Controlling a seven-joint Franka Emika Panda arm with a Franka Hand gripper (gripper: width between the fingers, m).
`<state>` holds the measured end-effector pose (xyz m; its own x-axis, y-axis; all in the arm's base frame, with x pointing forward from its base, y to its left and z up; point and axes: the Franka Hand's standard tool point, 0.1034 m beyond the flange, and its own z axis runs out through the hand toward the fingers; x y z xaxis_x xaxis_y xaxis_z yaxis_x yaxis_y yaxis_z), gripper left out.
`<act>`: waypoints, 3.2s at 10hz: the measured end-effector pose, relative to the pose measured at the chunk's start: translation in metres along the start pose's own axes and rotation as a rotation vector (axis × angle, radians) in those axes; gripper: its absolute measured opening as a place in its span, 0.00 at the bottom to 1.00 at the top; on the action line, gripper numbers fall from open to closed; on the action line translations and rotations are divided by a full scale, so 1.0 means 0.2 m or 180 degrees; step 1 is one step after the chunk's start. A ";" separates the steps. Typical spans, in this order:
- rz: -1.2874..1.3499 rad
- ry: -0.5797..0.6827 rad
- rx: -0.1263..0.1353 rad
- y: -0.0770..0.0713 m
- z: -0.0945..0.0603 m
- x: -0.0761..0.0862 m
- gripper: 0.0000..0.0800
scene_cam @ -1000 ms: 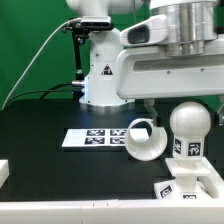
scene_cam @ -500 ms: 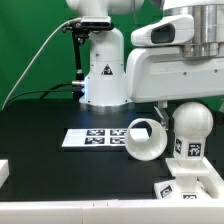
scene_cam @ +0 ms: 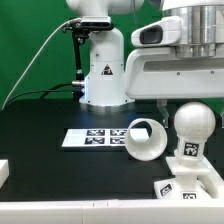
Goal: Assemble lamp
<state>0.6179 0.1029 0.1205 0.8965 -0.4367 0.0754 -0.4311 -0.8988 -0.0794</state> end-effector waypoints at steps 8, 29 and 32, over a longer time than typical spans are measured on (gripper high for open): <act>0.2893 -0.0099 0.0223 0.00 0.01 0.02 0.72; -0.1258 -0.0252 -0.0031 0.03 -0.04 0.04 0.87; -0.2449 -0.0203 -0.0220 0.02 0.02 0.05 0.87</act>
Offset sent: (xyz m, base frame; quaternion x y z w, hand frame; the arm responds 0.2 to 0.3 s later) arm 0.0135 -0.0017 0.0032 0.0668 -0.0188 0.2608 0.9629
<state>0.6261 0.0959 0.1165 0.9495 0.3127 0.0266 0.3117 -0.9495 0.0346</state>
